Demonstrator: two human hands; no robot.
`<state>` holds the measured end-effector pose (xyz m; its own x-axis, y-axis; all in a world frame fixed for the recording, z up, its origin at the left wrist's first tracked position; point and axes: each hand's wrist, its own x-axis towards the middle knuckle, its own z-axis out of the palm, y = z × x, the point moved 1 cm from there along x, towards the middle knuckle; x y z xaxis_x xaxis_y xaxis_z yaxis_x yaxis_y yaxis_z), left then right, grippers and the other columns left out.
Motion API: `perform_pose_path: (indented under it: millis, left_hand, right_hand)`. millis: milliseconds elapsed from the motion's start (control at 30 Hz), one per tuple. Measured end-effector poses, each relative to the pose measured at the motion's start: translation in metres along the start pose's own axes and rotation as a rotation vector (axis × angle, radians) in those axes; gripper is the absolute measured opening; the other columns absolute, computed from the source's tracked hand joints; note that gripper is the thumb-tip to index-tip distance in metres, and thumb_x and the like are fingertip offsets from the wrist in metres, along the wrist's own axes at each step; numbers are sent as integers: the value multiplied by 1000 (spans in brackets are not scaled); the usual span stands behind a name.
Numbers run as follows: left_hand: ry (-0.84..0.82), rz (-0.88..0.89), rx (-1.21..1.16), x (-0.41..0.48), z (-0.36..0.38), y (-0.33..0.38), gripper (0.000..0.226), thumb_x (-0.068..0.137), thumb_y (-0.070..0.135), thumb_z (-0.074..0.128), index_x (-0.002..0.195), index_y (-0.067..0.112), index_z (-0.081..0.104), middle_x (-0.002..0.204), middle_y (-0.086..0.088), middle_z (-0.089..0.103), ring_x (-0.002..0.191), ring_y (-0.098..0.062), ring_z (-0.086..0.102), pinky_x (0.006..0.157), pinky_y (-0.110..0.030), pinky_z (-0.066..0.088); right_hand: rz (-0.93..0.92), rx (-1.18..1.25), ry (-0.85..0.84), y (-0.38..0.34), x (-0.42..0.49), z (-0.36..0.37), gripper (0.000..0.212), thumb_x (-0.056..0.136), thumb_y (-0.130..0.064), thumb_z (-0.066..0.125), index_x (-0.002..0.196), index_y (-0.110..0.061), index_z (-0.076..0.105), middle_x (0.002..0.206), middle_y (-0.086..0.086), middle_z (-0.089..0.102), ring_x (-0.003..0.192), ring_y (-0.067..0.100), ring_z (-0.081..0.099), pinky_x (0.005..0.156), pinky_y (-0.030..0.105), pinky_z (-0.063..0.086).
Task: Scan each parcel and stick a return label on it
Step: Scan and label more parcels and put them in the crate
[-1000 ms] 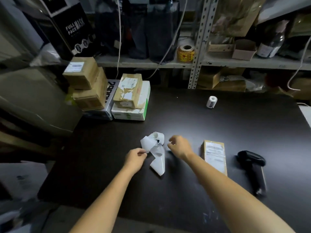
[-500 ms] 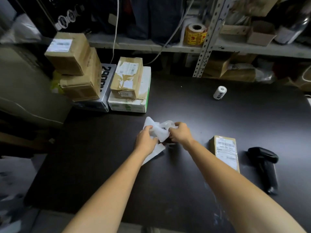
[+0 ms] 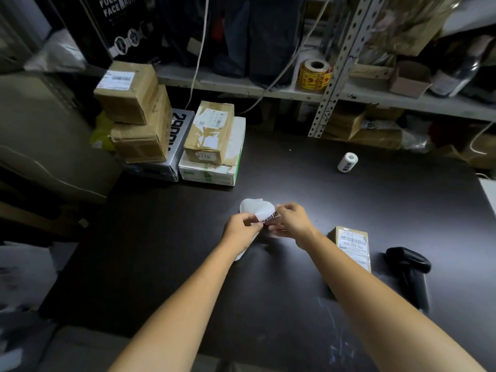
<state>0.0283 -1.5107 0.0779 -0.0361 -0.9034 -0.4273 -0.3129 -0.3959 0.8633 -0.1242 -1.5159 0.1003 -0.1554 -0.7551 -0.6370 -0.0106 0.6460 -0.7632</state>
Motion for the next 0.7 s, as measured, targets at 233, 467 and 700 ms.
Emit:
perform_pose_path:
  millis: [233,467,700]
  left_hand:
    - [107,40,-84,-1,-10,10,12,90,11,65,95,20,69,93,-2,70,87,-17,63,79,-33,52]
    - [14,11,17,-7,3,4,18,86,4,69,104,6,69,96,-10,68,88,-19,60,85,-33,51]
    - [8,25,-21,-10,8,3,24,88,10,68,112,10,68,94,-11,67,86,-17,60,85,-33,52]
  right_hand:
    - [-174,-222,-40,-6,-15,-16,17,96,-23,62,87,-8,66,70,1,52,57,14,45,52,22,41]
    - [-151,-53,-46,-5,-18,-18,13,97,-16,62,91,-4,63,81,8,61,64,16,55,56,22,52]
    - [-539,-678,155,-9,-18,-20,16,87,-24,70,102,-19,68,96,-1,60,88,16,59,78,30,48]
